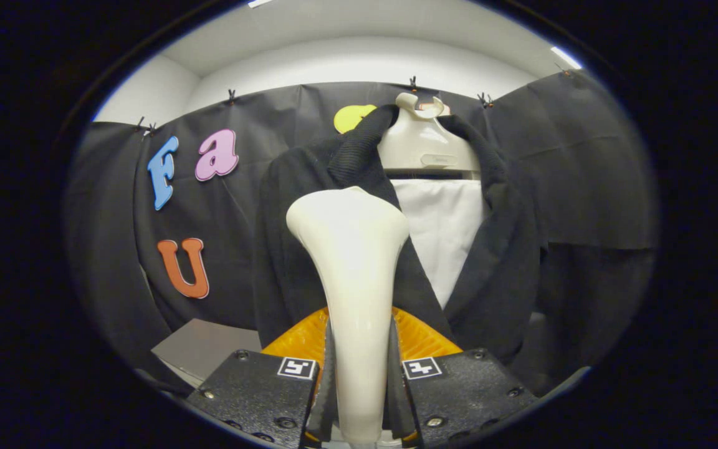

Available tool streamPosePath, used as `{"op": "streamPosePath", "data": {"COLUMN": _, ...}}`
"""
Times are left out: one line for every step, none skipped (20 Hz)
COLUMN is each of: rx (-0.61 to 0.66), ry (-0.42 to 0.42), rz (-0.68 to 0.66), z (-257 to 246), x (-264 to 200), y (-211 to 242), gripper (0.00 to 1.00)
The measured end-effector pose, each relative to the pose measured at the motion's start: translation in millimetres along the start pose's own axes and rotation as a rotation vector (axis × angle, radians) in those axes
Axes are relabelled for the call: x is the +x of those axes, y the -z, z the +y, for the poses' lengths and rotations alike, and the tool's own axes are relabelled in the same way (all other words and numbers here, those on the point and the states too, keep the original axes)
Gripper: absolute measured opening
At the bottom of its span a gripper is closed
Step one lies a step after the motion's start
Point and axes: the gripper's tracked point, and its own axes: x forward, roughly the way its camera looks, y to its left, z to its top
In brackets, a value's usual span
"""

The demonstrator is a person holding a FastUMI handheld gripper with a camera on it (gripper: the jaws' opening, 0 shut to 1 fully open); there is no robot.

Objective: Iron the clothes twice with a garment steamer, once on the left side and once on the right side.

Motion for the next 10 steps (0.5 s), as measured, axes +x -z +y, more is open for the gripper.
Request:
{"op": "streamPosePath", "data": {"rx": -0.001, "ry": 0.002, "rz": 0.006, "z": -2, "x": -1, "y": 5, "gripper": 0.37}}
{"op": "streamPosePath", "data": {"rx": -0.001, "ry": 0.003, "rz": 0.013, "z": -3, "x": -1, "y": 9, "gripper": 0.37}}
{"op": "streamPosePath", "data": {"rx": 0.001, "ry": 0.001, "rz": 0.019, "z": -4, "x": -2, "y": 13, "gripper": 0.37}}
{"op": "streamPosePath", "data": {"rx": 0.0, "ry": 0.0, "rz": 0.025, "z": -5, "x": -3, "y": 18, "gripper": 0.37}}
{"op": "streamPosePath", "data": {"rx": 0.001, "ry": 0.0, "rz": 0.032, "z": -6, "x": -4, "y": 23, "gripper": 0.37}}
{"op": "streamPosePath", "data": {"rx": 0.001, "ry": -0.001, "rz": 0.039, "z": -7, "x": -5, "y": 27, "gripper": 0.37}}
{"op": "streamPosePath", "data": {"rx": 0.003, "ry": 0.001, "rz": 0.046, "z": -10, "x": -6, "y": 34, "gripper": 0.37}}
{"op": "streamPosePath", "data": {"rx": 0.005, "ry": 0.003, "rz": 0.055, "z": -12, "x": -7, "y": 39, "gripper": 0.37}}
{"op": "streamPosePath", "data": {"rx": 0.008, "ry": 0.003, "rz": 0.062, "z": -14, "x": -8, "y": 44, "gripper": 0.37}}
{"op": "streamPosePath", "data": {"rx": 0.01, "ry": 0.004, "rz": 0.07, "z": -15, "x": -8, "y": 49, "gripper": 0.37}}
